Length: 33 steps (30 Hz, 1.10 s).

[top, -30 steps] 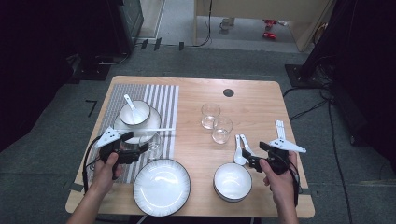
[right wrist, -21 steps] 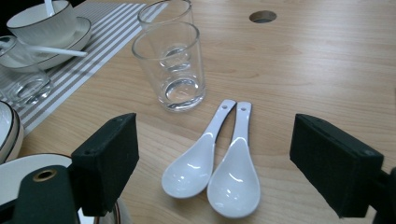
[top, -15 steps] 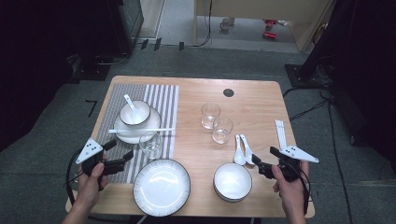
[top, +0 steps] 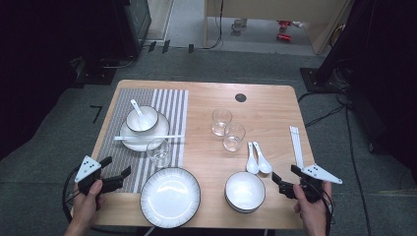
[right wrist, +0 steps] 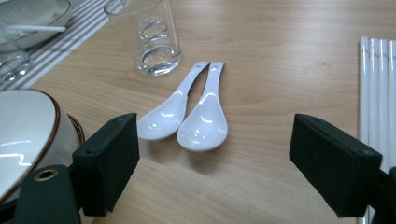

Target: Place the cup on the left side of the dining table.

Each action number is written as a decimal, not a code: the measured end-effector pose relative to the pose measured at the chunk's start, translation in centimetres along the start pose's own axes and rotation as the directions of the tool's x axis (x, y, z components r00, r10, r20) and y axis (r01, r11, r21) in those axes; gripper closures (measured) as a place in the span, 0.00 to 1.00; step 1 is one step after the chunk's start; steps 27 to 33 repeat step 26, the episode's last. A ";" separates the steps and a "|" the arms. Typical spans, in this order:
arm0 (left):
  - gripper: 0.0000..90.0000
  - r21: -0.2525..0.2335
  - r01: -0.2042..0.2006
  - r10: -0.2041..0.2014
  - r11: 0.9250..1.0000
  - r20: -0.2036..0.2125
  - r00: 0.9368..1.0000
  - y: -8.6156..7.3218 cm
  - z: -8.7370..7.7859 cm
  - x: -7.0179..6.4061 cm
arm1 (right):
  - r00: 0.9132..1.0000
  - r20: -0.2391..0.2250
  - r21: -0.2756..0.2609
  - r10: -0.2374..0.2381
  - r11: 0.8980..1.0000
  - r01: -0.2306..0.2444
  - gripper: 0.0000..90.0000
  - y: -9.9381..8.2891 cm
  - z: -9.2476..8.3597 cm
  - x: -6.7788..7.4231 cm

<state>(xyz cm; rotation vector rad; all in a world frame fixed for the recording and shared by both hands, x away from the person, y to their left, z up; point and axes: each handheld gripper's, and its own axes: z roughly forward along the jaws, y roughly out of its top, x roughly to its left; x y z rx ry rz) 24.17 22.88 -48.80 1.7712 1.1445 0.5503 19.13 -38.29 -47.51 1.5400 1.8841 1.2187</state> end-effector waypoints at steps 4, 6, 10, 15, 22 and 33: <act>0.15 0.009 -0.014 0.015 1.000 -0.046 0.999 -0.9 -0.2 0.5 | 1.000 0.017 0.014 -0.011 1.000 0.010 0.18 -1.0 -0.3 -0.5; 0.15 0.016 -0.009 0.010 1.000 -0.052 0.999 -1.3 -0.3 0.8 | 1.000 0.023 0.017 -0.009 1.000 0.008 0.18 -1.4 -0.6 -0.8; 0.14 0.031 -0.003 0.005 1.000 -0.060 0.998 -1.8 -0.5 1.2 | 0.999 0.034 0.023 -0.004 1.000 0.003 0.18 -2.3 -0.9 -1.3; 0.14 0.073 0.000 0.007 0.997 -0.100 0.995 -2.3 -0.3 1.8 | 0.999 0.037 0.025 0.001 1.000 -0.002 0.18 -3.1 -0.7 -1.9; 0.14 0.117 0.012 0.000 0.993 -0.107 0.994 -2.7 0.1 2.1 | 0.999 0.049 0.041 -0.003 0.999 0.001 0.19 -3.7 -0.2 -2.1; 0.14 0.125 0.000 0.014 0.992 -0.105 0.994 -2.7 0.2 2.0 | 0.999 0.050 0.042 -0.005 0.999 0.003 0.19 -3.7 -0.2 -2.0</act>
